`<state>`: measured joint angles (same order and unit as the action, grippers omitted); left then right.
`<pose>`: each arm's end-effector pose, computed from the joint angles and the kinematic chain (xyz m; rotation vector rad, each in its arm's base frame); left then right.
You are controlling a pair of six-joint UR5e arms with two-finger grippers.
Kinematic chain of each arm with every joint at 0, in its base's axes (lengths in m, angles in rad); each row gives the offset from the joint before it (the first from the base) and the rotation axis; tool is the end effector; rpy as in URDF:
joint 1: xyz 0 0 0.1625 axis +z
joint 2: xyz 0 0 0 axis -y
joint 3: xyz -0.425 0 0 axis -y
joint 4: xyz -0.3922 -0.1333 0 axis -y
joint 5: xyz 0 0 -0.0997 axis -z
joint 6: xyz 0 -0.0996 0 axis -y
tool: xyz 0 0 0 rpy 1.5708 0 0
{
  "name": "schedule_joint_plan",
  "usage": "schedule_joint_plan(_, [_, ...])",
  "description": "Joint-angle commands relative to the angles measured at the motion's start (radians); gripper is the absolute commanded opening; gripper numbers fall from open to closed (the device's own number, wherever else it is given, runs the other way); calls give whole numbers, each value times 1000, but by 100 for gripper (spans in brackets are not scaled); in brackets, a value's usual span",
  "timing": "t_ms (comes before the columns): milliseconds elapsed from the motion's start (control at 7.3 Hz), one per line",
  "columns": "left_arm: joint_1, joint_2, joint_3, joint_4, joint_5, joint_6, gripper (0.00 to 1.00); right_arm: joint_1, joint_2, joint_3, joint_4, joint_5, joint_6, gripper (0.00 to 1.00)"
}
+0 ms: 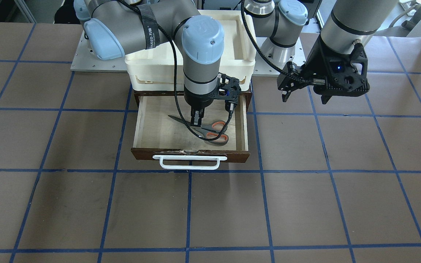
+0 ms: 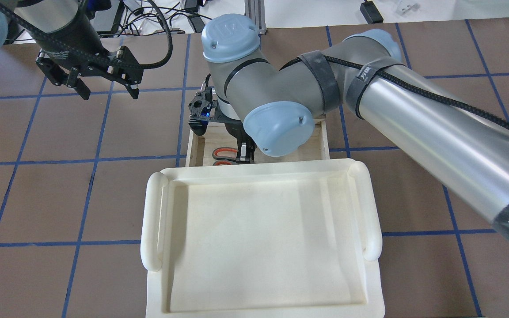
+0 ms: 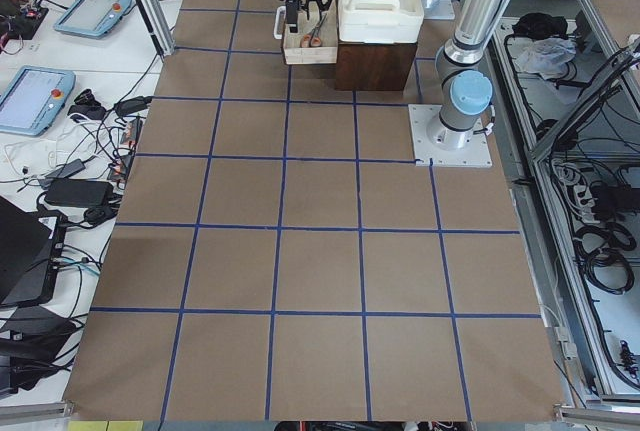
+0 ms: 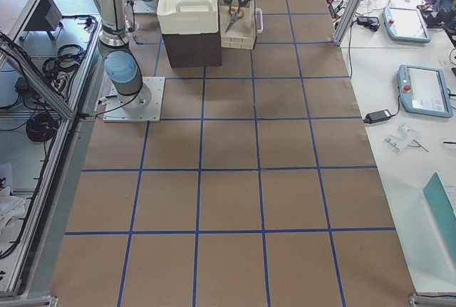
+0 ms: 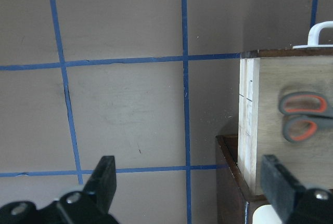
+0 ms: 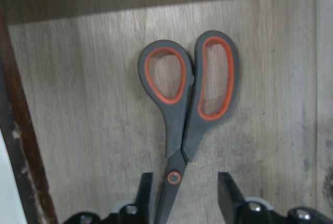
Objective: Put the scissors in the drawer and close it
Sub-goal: 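Raise the right gripper out of the drawer while the left arm reaches toward the drawer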
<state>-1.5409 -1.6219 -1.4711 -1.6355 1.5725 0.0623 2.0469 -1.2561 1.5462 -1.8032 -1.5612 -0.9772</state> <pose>-0.1178 -0.5153 0.5048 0.0509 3.1401 0.0254 0.3948 -0.4728 0.3493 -2.0704 2.3299 0.0834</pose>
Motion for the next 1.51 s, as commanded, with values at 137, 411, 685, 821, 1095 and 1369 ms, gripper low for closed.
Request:
schedule_joint_plan(137, [-18, 7, 9, -1, 0, -9, 100, -72, -90, -5, 4, -3, 24, 100])
schedule_joint_plan(411, [-54, -4, 21, 9, -6, -16, 100, -239, -208, -5, 85, -2, 61, 100])
schedule_joint_plan(685, [-103, -65, 26, 121, -5, -25, 100, -354, -305, 3, 174, -5, 220, 100])
schedule_joint_plan(821, [-135, -105, 31, 162, -3, -68, 100, -385, -337, 3, 194, -7, 318, 100])
schedule_joint_plan(1095, [-206, -204, 43, 299, 9, -181, 100, -419, -385, 3, 245, -3, 617, 100])
schedule_joint_plan(1369, [-251, -320, 142, 316, 7, -251, 100, -422, -436, 5, 252, 7, 783, 100])
